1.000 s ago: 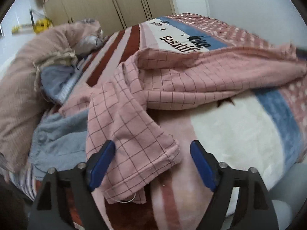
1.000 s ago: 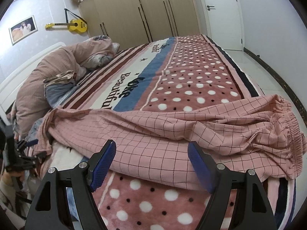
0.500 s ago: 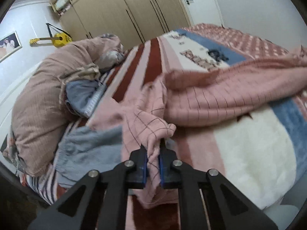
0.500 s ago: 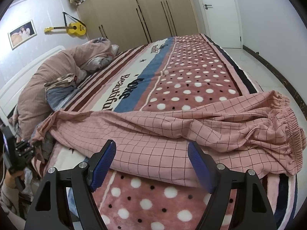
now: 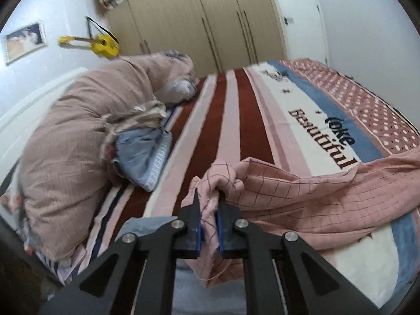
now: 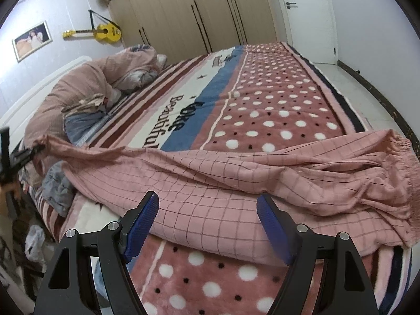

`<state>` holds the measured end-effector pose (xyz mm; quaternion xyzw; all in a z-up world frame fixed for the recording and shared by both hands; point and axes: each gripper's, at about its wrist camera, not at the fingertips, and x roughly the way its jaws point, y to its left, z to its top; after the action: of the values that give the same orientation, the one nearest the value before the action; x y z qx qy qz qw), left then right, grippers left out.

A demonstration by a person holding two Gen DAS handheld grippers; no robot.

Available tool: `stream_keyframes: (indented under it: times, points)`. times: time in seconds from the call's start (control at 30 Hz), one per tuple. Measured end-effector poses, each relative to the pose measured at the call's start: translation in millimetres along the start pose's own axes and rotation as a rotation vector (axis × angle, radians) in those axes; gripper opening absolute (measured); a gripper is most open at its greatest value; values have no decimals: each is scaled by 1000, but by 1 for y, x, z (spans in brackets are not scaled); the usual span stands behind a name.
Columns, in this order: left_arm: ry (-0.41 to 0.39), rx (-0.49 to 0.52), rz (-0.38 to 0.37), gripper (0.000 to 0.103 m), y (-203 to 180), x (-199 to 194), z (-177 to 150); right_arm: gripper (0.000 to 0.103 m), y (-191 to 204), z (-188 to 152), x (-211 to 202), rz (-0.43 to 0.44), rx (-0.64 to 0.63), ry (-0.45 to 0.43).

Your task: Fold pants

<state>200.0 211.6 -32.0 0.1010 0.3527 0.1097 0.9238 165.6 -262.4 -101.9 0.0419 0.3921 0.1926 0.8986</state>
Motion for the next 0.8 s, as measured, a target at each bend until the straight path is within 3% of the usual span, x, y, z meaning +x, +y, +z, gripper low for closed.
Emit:
stream_keyframes:
  times: [0.17,0.2,0.23,0.3,0.37,0.47,0.7,0.8]
  points:
    - [122,-29,-55,10,30,56,18,74,6,7,27,-15,-5,25]
    - [139,-42,-54,21,35,65,19,74,6,8,32,-16,-4,30]
    - [148,-51,-33,42,38,73,19,74,7,8,39,-18,-2,39]
    - [125,-52,16,59,45,81,21,74,9,7,46,-20,-4,53]
    - [110,-63,21,59,51,85,23,74,11,5,53,-25,-9,71]
    - [97,-109,-52,59,60,84,21,74,15,4,57,-31,-12,84]
    - [202,-60,-132,62,37,100,-13,74,23,3,52,-29,-20,84]
    - [231,-108,-160,62,38,111,-25,74,26,2,52,-22,-21,88]
